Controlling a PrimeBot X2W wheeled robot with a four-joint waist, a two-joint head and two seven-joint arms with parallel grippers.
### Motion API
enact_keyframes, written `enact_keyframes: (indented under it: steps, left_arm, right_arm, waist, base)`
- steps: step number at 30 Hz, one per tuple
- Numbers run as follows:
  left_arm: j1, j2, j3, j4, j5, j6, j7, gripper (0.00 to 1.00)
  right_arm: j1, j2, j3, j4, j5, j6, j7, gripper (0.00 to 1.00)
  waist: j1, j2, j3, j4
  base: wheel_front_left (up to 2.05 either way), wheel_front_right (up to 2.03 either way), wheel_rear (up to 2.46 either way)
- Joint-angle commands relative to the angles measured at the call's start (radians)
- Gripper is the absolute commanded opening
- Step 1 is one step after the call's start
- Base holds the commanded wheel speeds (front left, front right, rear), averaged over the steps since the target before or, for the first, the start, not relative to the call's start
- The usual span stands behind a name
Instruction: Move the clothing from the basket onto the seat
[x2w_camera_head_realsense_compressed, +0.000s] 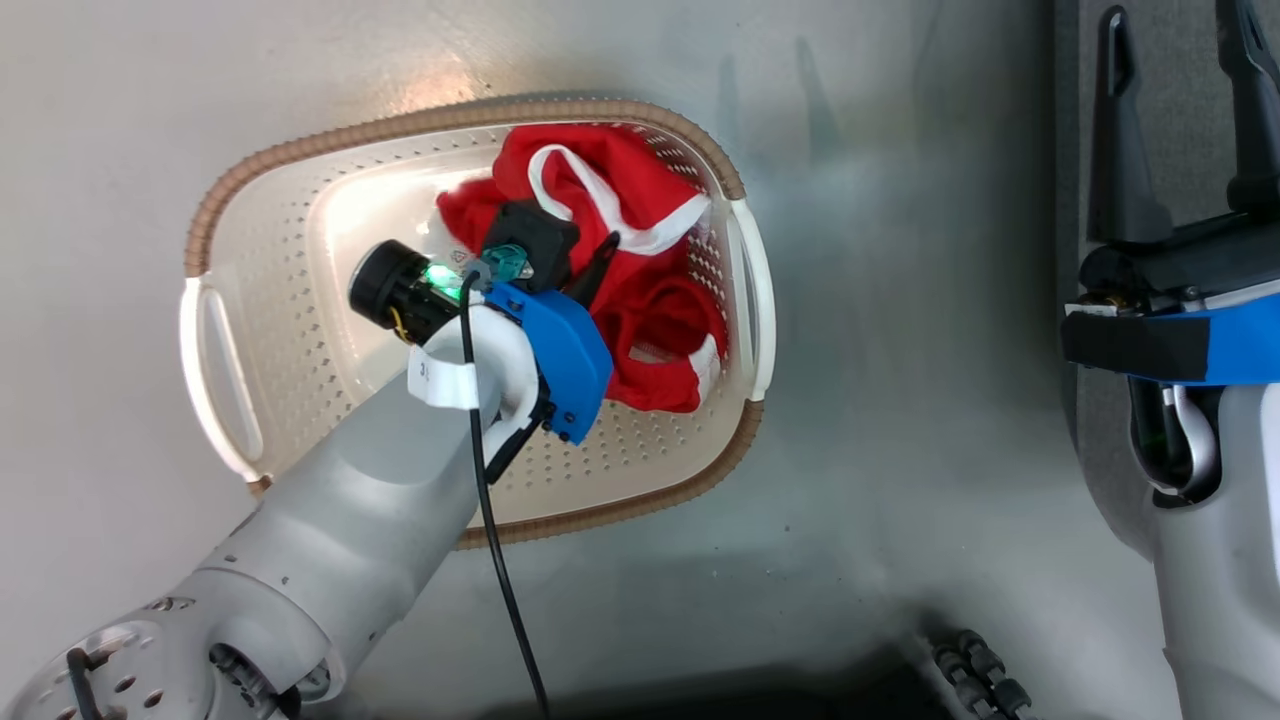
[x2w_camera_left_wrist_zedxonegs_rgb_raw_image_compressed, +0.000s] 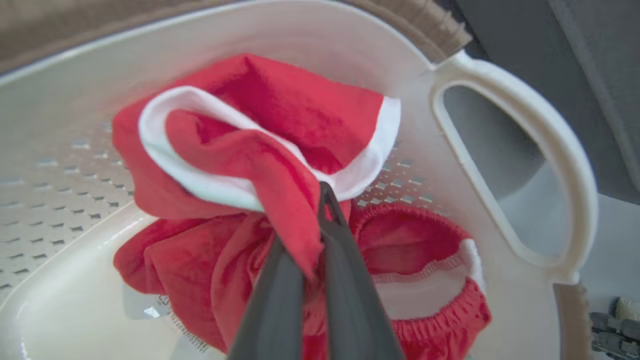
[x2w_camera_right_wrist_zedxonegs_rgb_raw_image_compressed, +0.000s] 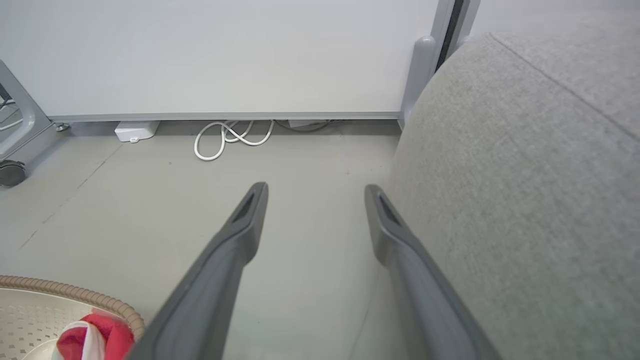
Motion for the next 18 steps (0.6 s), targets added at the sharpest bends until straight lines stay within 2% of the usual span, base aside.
enact_keyframes:
  steps: [1,11,18]
  left_arm:
    - [-0.012,0.002,-0.004,-0.012,-0.009,-0.001,-0.015,0.00]
    - [0.004,0.001,0.003,-0.124,-0.045,-0.001,-0.090,0.00]
    - [0.051,0.023,0.147,-0.263,0.052,-0.001,-0.091,0.00]
  right_arm:
    - [0.009,-0.008,-0.004,0.000,-0.006,0.000,-0.001,1.00]
    - [0.038,-0.025,-0.015,0.017,-0.012,0.000,-0.001,1.00]
    - [0.064,-0.030,-0.016,0.040,-0.010,0.000,-0.001,1.00]
  waist:
    - [0.0000,0.0000,-0.014,0.012]
    - [0.0000,0.0000,-0.119,0.066]
    - [0.0000,0.0000,-0.224,0.093]
  base:
    - [0.00,0.00,0.00]
    - [0.00,0.00,0.00]
    - [0.00,0.00,0.00]
